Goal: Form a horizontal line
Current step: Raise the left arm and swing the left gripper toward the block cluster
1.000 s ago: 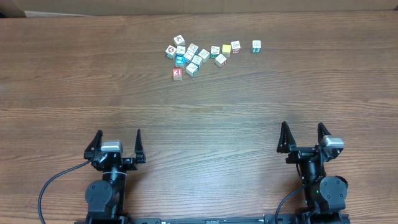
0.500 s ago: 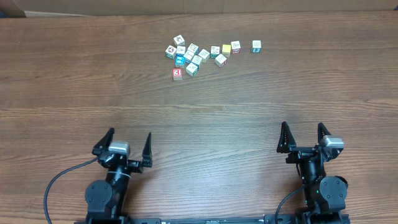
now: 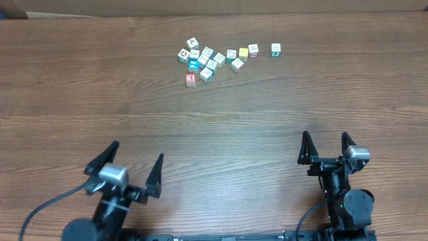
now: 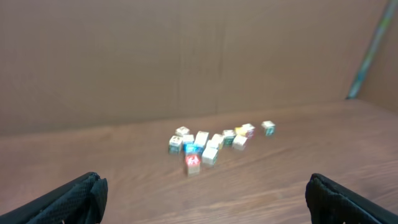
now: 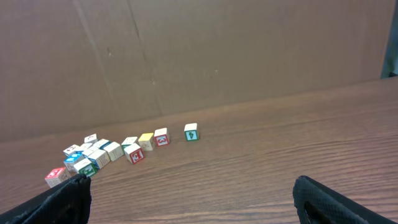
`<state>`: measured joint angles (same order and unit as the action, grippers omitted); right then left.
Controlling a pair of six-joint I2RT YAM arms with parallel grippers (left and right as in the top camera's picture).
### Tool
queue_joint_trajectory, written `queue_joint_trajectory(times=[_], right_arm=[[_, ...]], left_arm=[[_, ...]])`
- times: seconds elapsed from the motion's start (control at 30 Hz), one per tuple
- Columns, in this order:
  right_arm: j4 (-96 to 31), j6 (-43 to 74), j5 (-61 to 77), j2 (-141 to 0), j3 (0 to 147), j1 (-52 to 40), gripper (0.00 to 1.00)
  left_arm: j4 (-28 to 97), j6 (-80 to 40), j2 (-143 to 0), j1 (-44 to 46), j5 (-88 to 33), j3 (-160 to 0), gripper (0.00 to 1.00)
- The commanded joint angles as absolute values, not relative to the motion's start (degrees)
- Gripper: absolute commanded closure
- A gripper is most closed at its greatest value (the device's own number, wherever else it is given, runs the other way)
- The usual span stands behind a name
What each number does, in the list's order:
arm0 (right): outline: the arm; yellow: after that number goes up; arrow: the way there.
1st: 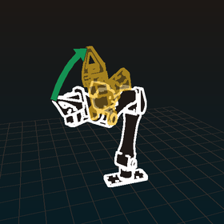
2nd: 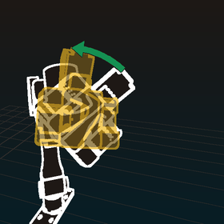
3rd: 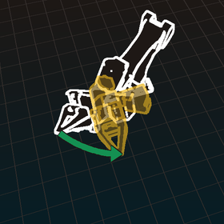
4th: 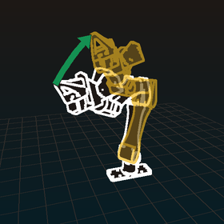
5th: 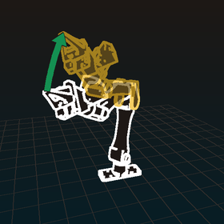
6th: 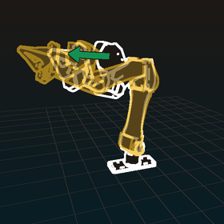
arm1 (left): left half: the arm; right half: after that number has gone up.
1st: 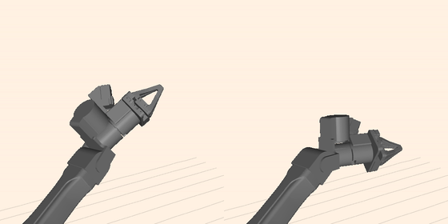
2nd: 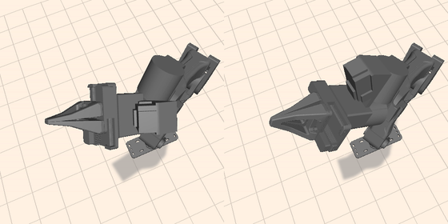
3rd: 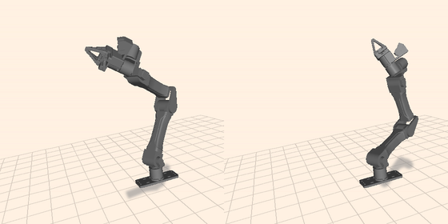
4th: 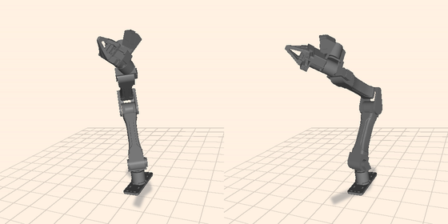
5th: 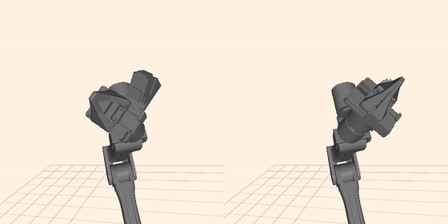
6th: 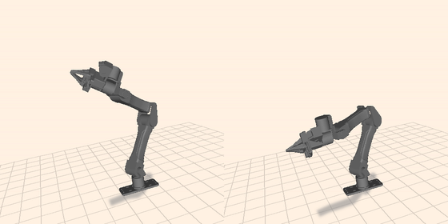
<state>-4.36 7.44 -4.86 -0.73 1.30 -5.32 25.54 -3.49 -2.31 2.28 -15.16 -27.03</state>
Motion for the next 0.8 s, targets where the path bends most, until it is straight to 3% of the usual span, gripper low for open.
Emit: queue_joint_trajectory(times=[0.0, 0.23, 0.53, 0.77], right_arm=[[-4.1, 7.2, -4.8, -0.2, 0.4, -5.1, 0.0], [-4.1, 7.2, -4.8, -0.2, 0.4, -5.1, 0.0], [-4.1, 7.2, -4.8, -0.2, 0.4, -5.1, 0.0], [-4.1, 7.2, -4.8, -0.2, 0.4, -5.1, 0.0]], left_arm=[[28.2, -4.4, -6.9, 2.7, -18.6, -35.8, 0.0], [36.9, -3.0, -24.2, 2.7, -26.0, -56.2, 0.0], [60.6, 2.7, -53.6, 2.7, -38.9, -86.5, 0.0], [74.1, 3.0, -71.0, 2.7, -39.6, -99.3, 0.0]])
